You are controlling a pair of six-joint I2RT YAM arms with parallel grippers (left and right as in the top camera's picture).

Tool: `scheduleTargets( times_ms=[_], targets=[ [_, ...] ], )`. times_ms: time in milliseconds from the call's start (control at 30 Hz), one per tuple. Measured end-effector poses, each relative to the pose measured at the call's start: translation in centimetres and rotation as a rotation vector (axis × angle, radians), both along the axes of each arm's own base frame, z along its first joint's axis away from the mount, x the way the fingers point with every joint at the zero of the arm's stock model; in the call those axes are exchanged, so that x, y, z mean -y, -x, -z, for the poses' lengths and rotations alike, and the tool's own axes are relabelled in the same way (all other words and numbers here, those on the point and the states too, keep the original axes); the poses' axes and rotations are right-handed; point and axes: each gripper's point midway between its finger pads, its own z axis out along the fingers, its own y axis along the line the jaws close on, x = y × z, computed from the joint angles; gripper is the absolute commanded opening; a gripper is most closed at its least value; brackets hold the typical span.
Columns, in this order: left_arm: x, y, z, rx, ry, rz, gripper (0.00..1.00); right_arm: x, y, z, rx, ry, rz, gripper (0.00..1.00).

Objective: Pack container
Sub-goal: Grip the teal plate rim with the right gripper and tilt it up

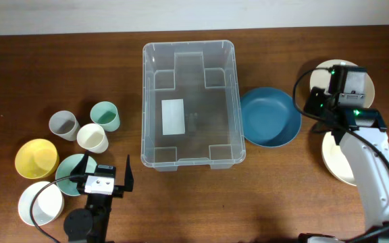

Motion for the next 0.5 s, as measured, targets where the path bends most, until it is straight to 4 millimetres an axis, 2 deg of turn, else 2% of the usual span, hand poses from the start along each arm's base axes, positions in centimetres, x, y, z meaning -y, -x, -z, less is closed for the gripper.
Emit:
scheduleTargets(
  times_ms=[100,167,267,300,333,500],
  targets=[
    [0.0,0.0,0.0,0.000,0.000,0.000,0.99,-0.3,1.4,2.7,-0.113,-0.047,0.037,0.06],
    [0.0,0.0,0.0,0.000,0.000,0.000,0.99,-0.6,1.9,4.5,-0.174,-0.083,0.061,0.16],
    [0.0,0.0,0.0,0.000,0.000,0.000,0.99,-1.2,2.2,7.2,-0.250,-0.140,0.088,0.20],
    [0.0,0.0,0.0,0.000,0.000,0.000,0.99,-1.3,2.2,7.9,-0.267,-0.155,0.097,0.31],
    [0.0,0.0,0.0,0.000,0.000,0.000,0.99,-1.5,2.2,8.8,-0.290,-0.175,0.113,0.35],
    [0.0,0.0,0.0,0.000,0.000,0.000,0.99,-1.9,2.6,11.8,-0.368,-0.224,0.155,0.35]
  ],
)
